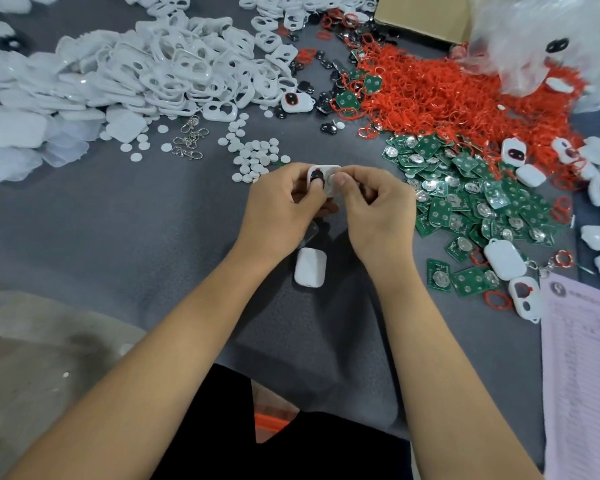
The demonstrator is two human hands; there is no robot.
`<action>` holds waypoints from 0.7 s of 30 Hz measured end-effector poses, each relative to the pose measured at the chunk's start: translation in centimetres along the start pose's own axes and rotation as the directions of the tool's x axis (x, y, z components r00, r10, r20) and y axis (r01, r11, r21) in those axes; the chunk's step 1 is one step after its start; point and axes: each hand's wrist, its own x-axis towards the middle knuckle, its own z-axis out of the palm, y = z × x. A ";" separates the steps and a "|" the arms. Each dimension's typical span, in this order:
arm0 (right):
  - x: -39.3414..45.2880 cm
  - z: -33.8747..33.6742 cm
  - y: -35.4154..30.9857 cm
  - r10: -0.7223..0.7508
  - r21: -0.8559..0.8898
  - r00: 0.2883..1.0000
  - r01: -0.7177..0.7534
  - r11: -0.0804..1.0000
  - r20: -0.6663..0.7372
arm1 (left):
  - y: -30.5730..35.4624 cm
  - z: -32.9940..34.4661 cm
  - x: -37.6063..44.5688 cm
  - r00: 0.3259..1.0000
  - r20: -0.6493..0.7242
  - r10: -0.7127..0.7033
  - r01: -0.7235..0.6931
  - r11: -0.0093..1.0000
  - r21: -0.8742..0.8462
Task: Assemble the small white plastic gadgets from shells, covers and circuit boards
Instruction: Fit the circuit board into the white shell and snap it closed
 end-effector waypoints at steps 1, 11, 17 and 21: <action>0.0 0.0 0.0 0.005 0.007 1.000 -0.005 1.000 -0.010 | 0.0 -0.1 0.0 1.000 0.006 -0.012 0.012 1.000 -0.011; -0.4 1.1 -0.2 0.076 0.043 0.995 -0.073 0.996 -0.068 | 0.1 -0.4 0.3 0.997 -0.008 -0.079 0.079 0.996 0.028; -0.4 1.4 -0.1 0.103 0.046 0.991 -0.100 0.994 -0.081 | 0.1 -0.4 0.2 0.997 -0.011 -0.082 0.083 0.996 0.030; -0.5 1.6 -0.2 0.121 0.051 0.988 -0.116 0.992 -0.100 | 0.0 -0.3 0.2 0.996 0.005 -0.085 0.085 0.996 -0.008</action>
